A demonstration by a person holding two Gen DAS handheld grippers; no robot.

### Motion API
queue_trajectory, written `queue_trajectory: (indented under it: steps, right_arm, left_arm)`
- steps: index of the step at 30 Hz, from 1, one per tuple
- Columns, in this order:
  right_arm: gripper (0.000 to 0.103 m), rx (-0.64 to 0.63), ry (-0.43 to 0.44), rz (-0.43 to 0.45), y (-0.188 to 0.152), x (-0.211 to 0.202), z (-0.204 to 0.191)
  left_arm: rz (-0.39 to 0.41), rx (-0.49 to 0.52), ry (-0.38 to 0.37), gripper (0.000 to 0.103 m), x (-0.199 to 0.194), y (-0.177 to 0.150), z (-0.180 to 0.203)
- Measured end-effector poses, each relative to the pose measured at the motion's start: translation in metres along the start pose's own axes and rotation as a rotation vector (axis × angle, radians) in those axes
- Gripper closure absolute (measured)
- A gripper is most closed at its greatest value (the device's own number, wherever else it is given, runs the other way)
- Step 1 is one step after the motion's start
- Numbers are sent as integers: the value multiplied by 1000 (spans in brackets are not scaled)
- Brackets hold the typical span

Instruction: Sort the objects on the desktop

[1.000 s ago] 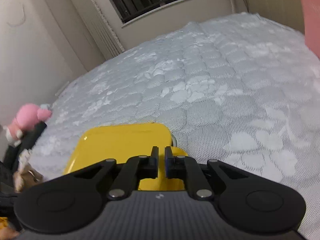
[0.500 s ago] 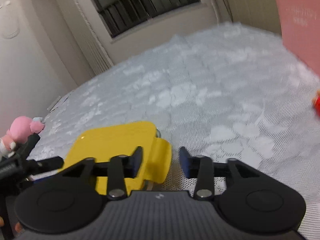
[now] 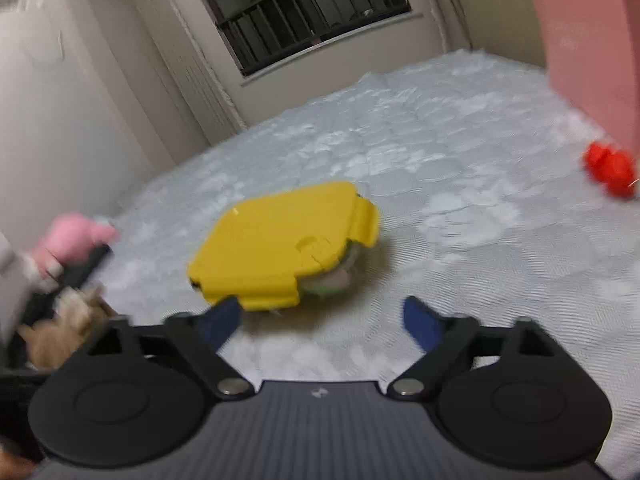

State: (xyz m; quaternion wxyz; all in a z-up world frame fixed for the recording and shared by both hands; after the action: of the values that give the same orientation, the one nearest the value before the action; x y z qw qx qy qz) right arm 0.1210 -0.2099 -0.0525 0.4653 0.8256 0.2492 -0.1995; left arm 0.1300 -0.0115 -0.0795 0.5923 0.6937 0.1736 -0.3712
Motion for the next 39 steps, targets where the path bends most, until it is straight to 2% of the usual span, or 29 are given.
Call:
queue_trajectory:
  steps: [3,7,12,15,39]
  right_arm:
    - [6,-48,-101,58,-16,-13,-3]
    - [6,-46,-137,40,-36,-19,-8]
    - [6,-100,-178,76,-38,-33,-14]
    - [5,-136,-207,104,-34,-43,-16]
    - [4,-166,-190,79,-43,-46,-19]
  left_arm:
    - [-2,18,103,1,-15,-18,-2]
    - [-25,4,84,1,-25,-33,0]
    - [35,37,161,0,-47,-25,-2]
    - [62,41,156,0,-56,-21,2]
    - [29,73,150,0,-49,-28,16]
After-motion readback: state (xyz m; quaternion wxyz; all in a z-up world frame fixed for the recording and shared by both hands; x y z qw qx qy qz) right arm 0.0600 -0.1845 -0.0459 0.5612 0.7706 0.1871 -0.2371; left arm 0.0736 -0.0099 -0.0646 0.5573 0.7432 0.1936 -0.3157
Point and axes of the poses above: each gripper's, at about its wrist camera, not at the fingertips, and x roughly the way its jaws point, z to its right, y to its top, the point moved 10 cm from there along x, roughly the way its jaws point, and after that the axes turned 13 degrees about x, right-handed, at the moved point
